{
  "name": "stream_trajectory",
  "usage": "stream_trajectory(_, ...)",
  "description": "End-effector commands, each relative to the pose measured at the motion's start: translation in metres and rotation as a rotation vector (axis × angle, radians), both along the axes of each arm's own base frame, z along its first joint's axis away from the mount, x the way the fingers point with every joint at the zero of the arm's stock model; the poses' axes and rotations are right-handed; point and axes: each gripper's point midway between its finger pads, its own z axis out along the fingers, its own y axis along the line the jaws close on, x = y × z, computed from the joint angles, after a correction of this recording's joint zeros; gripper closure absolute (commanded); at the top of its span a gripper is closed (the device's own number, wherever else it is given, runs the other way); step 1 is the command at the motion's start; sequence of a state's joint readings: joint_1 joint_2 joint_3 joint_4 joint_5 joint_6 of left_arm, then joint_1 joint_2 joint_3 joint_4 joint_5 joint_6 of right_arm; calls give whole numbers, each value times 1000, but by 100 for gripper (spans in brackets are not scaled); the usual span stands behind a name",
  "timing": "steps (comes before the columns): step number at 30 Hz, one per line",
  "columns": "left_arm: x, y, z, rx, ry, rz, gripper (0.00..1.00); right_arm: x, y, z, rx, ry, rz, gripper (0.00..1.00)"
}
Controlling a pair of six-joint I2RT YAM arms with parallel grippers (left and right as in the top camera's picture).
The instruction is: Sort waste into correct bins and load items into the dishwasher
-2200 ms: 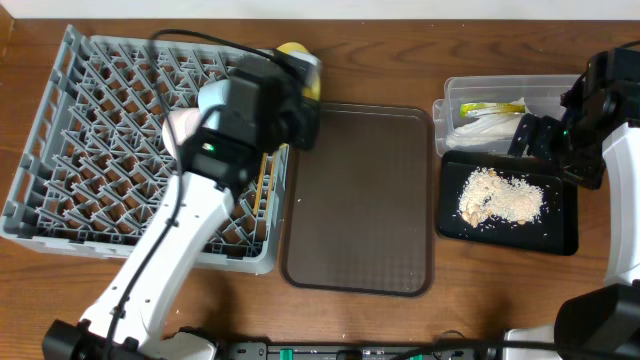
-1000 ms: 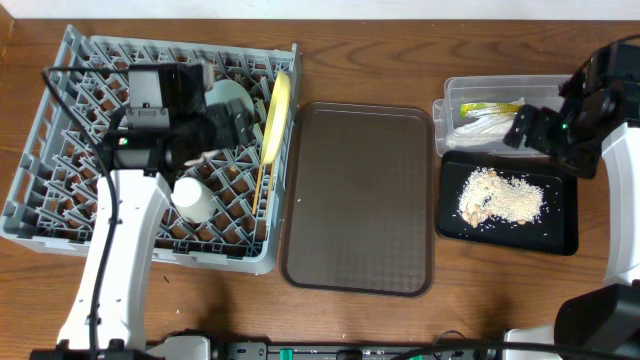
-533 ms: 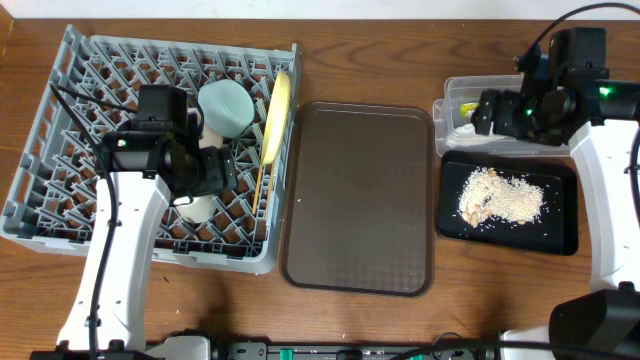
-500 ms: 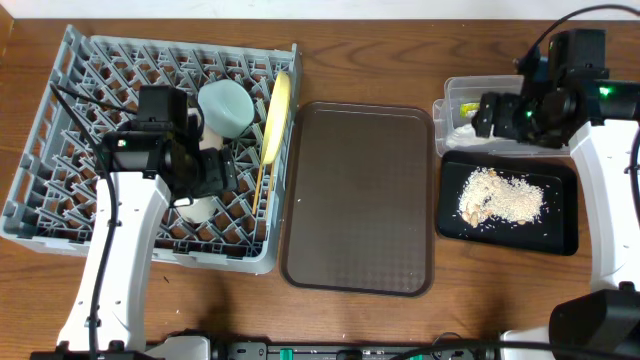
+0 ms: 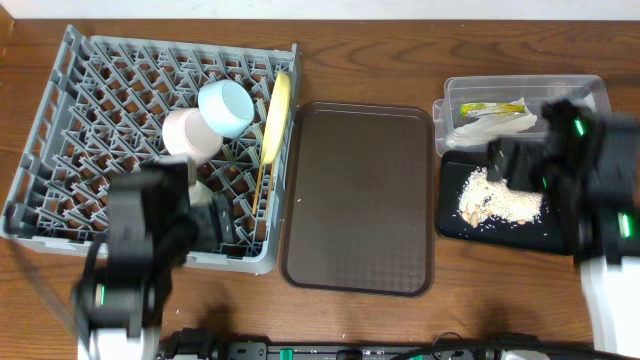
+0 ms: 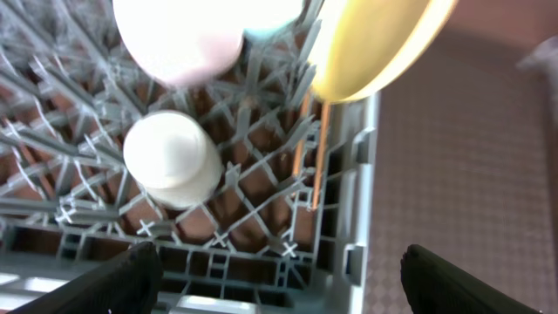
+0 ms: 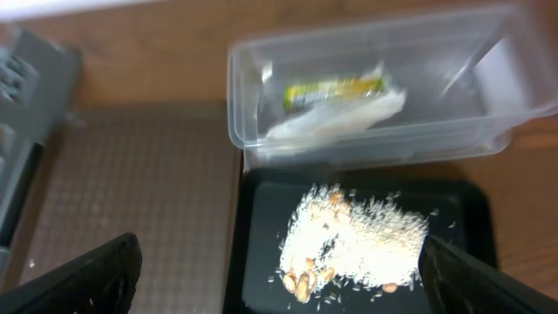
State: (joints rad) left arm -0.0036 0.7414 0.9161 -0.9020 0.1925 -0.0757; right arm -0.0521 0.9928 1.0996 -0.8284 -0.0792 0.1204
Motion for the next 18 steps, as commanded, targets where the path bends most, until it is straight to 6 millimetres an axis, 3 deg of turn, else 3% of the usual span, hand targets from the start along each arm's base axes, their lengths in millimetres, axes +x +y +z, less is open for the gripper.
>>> stream_trajectory(1,-18,-6,15,-2,-120,-44,9,-24,-2,4,-24,-66,-16,1)
stream_trajectory(5,-35,-6,41,1,-264,-45,9,-60,-1,6,-25,-81,-16,1)
stream_trajectory(8,-41,-5,48,2,-304,-45,9,-81,0,0,-23,-45,-16,1)
stream_trajectory(18,-47,-5,38,1,-260,-45,9,-129,2,-42,-14,200,-13,1)
